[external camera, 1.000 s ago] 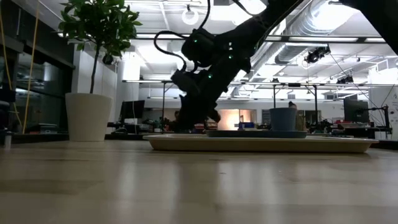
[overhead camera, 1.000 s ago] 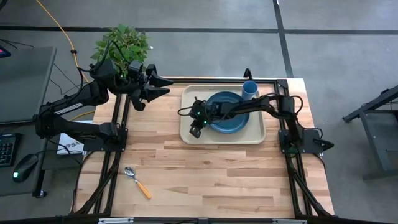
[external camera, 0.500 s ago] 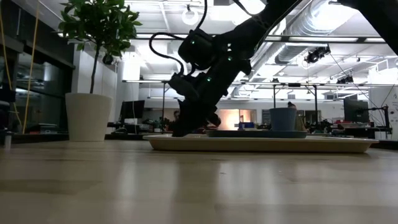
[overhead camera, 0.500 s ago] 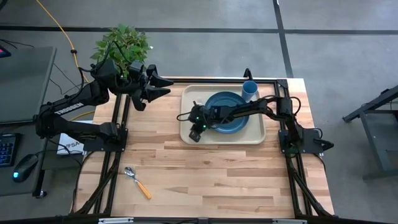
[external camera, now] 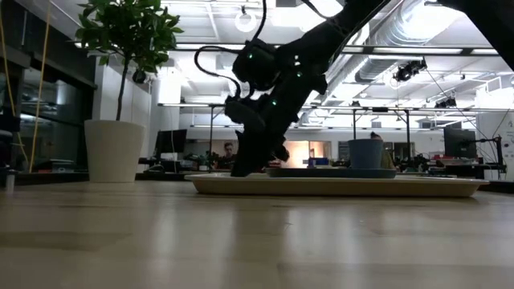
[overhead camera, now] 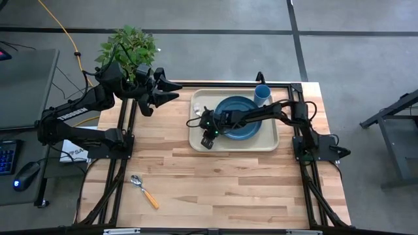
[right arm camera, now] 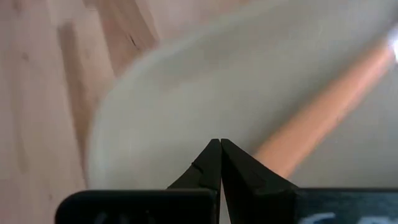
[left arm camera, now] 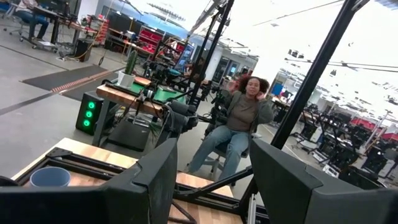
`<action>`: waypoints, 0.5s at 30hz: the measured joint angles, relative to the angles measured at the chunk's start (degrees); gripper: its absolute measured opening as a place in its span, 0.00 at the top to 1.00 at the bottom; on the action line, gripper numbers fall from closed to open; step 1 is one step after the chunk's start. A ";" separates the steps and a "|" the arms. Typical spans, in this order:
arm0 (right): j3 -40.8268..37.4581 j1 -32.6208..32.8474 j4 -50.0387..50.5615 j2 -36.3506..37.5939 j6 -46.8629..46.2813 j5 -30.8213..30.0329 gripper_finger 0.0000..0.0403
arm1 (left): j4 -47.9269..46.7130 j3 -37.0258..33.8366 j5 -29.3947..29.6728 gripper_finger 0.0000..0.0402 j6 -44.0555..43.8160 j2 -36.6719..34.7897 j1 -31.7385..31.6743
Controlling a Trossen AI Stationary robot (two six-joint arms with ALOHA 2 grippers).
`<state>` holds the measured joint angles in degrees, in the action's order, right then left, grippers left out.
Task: Pick and place plate/cup/fork/spoon on tray
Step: Put the brown fork on the gray serving tray to the left of the blue plate
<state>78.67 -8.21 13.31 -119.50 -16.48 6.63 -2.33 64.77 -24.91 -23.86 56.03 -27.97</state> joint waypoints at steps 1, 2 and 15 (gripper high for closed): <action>0.00 -0.01 -0.60 0.53 -0.03 0.03 1.00 | 0.00 0.00 0.00 0.54 0.00 0.00 -0.02; 0.00 -0.17 -0.74 1.08 -0.12 0.03 1.00 | 0.00 0.00 0.00 0.54 0.00 0.00 0.00; 0.07 -9.92 -11.67 4.03 -10.93 -1.66 1.00 | -0.18 0.00 0.04 0.54 0.00 0.00 0.00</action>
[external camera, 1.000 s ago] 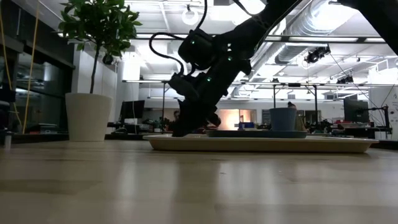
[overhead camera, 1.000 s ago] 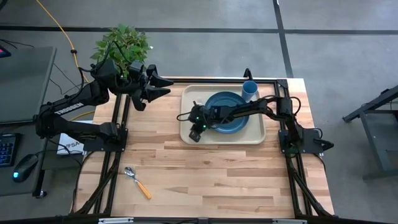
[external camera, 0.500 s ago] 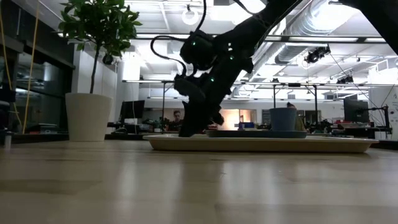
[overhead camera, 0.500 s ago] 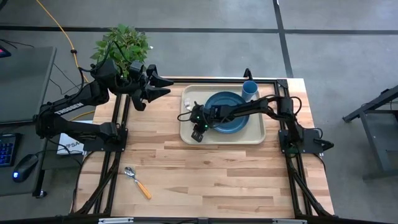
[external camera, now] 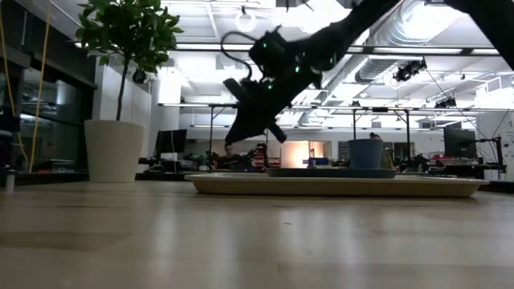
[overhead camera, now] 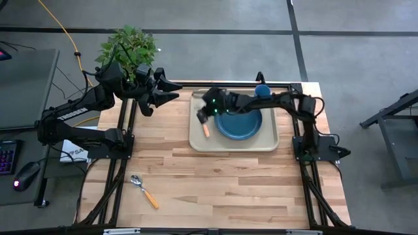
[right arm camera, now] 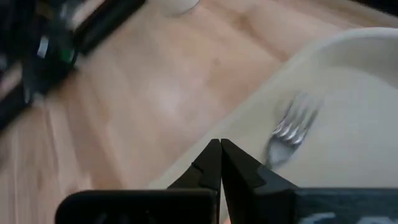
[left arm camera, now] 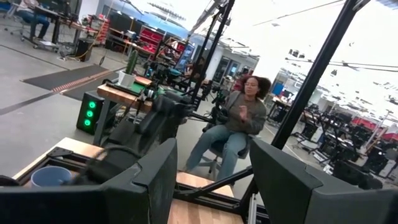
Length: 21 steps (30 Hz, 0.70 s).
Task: Pick and place plate/cup/fork/spoon on tray
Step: Put the brown fork on the gray serving tray to the left of the blue plate
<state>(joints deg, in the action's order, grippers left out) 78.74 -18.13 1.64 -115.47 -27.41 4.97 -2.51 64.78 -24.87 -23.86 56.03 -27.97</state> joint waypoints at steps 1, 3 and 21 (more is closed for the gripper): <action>0.01 -0.88 -1.74 -0.86 -2.04 0.59 1.00 | -0.11 0.00 -0.02 0.54 -0.03 0.00 0.00; 1.95 -2.16 -3.87 -3.58 -4.75 2.54 1.00 | -0.17 0.00 0.02 0.54 -0.34 0.02 -0.02; 39.63 -0.90 32.56 -23.90 1.90 -8.79 1.00 | -0.47 0.00 0.00 0.54 -1.50 0.09 0.00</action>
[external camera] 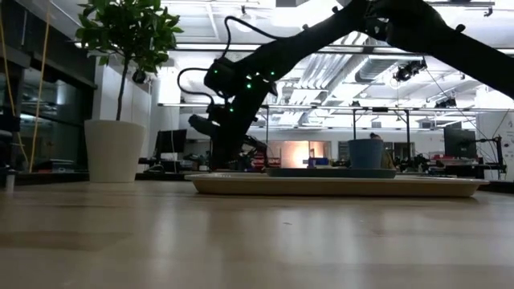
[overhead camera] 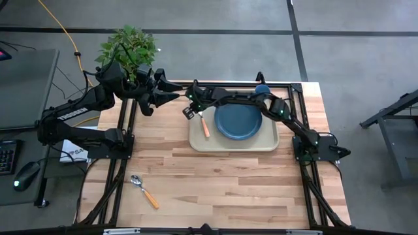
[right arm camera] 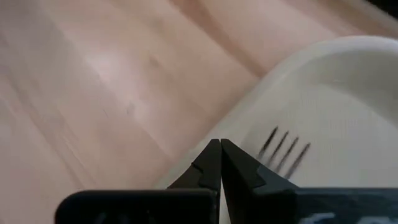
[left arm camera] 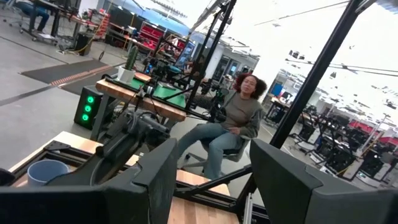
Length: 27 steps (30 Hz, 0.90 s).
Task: Pick and place plate/cup/fork/spoon on tray
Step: Put the brown fork on the gray serving tray to the left of the blue plate
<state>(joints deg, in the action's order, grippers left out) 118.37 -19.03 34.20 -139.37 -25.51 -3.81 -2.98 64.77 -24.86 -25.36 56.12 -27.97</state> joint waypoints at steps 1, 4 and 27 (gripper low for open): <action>0.06 -0.24 0.28 0.08 -0.74 -0.01 1.00 | 0.00 0.00 0.03 0.54 0.01 0.00 0.00; -0.53 -0.93 0.67 0.14 -2.61 -0.40 1.00 | 0.00 0.00 0.04 0.54 0.01 0.00 0.00; -0.66 2.38 10.31 0.68 0.03 4.31 1.00 | -0.20 0.02 0.22 0.54 1.35 0.41 0.00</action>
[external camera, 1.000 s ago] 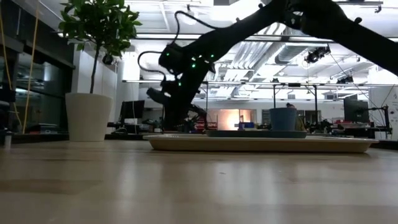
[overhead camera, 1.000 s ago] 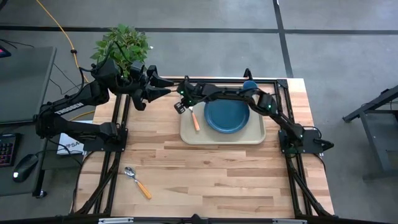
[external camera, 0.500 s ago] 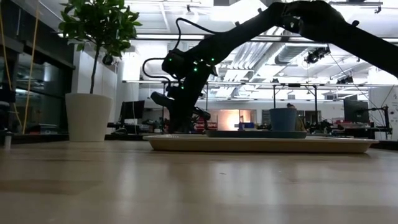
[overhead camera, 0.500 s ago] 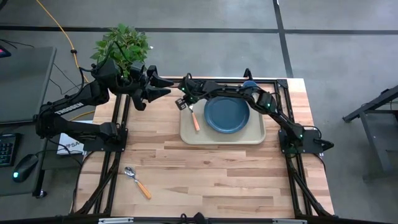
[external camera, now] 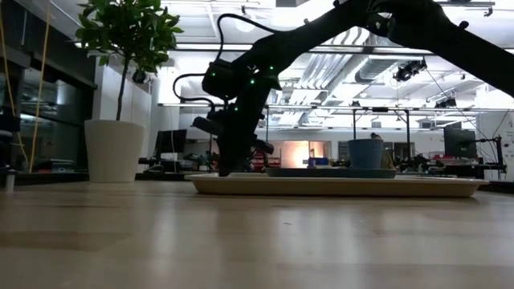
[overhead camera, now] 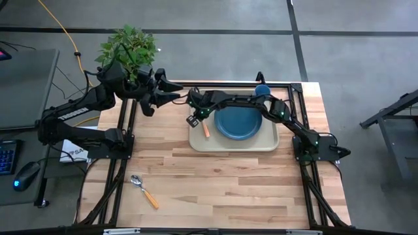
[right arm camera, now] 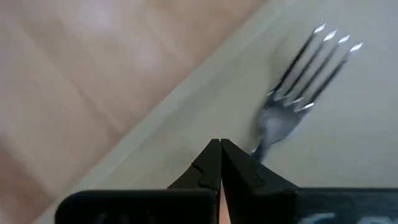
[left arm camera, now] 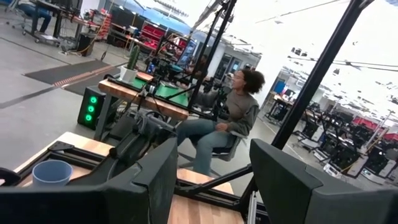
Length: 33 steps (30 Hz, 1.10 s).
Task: Pick and place plate/cup/fork/spoon on tray
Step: Put the brown fork on the gray serving tray to the left of the blue plate
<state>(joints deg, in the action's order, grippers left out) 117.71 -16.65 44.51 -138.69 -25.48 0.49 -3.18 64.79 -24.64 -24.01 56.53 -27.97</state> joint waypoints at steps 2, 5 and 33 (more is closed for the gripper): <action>0.00 0.03 -0.03 0.00 0.03 -2.14 1.00 | -0.06 0.00 0.00 0.54 0.01 0.31 -0.01; 0.00 -0.17 0.96 -0.15 -0.21 -2.86 1.00 | 0.06 0.00 -0.01 0.54 0.13 0.93 0.00; -1.38 -1.35 5.02 0.13 -14.43 -3.73 1.00 | 0.02 0.00 -0.35 0.54 -0.01 2.12 -0.01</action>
<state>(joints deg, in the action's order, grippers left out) 116.33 -18.00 49.54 -138.56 -39.91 -3.24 -3.16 64.79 -24.99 -24.02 58.65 -27.98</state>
